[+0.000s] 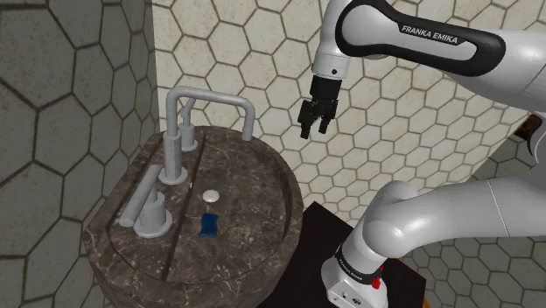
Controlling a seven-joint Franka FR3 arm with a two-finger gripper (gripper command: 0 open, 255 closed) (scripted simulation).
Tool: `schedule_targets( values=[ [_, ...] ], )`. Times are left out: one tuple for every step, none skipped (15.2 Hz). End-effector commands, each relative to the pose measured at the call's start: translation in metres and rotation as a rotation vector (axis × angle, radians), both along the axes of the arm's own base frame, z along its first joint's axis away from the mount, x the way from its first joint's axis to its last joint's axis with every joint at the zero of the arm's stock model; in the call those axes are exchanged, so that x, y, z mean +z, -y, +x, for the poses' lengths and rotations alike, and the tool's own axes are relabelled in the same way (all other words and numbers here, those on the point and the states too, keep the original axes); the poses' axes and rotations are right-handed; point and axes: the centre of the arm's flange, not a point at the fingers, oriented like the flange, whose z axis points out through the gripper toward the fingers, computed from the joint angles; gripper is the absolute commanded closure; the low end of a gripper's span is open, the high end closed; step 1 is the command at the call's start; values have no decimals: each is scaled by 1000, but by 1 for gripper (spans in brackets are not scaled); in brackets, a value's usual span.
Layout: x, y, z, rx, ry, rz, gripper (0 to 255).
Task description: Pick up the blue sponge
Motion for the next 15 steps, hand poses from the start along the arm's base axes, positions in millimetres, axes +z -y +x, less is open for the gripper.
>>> schedule_targets(
  values=[
    [0, 0, 0, 0, 0, 0, 0],
    [-8, -10, 1, -4, 4, -2, 0],
    [-16, -21, 2, -7, 8, -3, 0],
    [-24, -31, 4, -11, 11, -5, 0],
    [-32, -41, 5, -14, 15, -6, 0],
    [-40, -52, 7, -18, 19, -8, 0],
    [-48, -62, 8, -22, 23, -10, 0],
    [-57, -72, 10, -25, 26, -11, 0],
    [-65, -83, 11, -29, 30, -13, 0],
    [-73, -93, 13, -32, 34, -14, 0],
    [-81, -103, 15, -36, 38, -16, 0],
    [-89, -113, 17, -40, 42, -17, 0],
    [-97, -124, 19, -43, 45, -19, 0],
    [-105, -134, 21, -47, 49, -21, 0],
    [-114, -144, 23, -50, 53, -22, 0]
  ],
)
